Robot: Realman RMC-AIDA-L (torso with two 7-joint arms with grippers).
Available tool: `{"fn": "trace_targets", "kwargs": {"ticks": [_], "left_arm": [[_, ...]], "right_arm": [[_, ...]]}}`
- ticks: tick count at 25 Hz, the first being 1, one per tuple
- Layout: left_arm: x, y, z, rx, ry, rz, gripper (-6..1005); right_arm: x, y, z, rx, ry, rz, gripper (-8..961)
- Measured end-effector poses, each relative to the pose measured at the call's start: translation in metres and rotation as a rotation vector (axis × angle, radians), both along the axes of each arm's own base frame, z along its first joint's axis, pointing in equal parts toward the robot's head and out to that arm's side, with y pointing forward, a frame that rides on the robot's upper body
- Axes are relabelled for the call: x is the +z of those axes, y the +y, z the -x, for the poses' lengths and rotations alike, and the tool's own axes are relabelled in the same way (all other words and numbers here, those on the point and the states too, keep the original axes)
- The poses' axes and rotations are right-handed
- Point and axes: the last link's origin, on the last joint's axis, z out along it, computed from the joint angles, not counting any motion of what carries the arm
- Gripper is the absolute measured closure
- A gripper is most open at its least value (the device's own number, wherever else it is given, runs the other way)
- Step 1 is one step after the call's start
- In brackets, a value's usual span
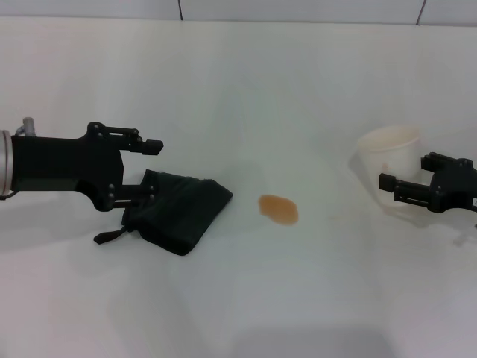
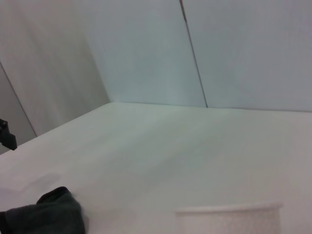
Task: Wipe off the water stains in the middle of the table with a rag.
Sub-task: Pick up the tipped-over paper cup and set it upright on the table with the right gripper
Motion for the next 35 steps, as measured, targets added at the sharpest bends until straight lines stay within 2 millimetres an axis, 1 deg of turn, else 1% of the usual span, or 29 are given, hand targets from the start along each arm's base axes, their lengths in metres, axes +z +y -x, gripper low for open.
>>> {"fn": "trace_targets", "kwargs": {"ticks": [5, 19, 35], "left_arm": [[0.000, 0.000, 0.000, 0.001, 0.001, 0.000, 411], [0.000, 0.000, 0.000, 0.008, -0.002, 0.003, 414], [-0.001, 0.002, -0.003, 0.002, -0.002, 0.006, 417]], "right_arm": [[-0.002, -0.004, -0.004, -0.016, 0.004, 0.001, 184], [-0.002, -0.010, -0.008, -0.024, 0.012, 0.005, 179], [-0.002, -0.024, -0.017, -0.042, 0.051, -0.008, 173]]}}
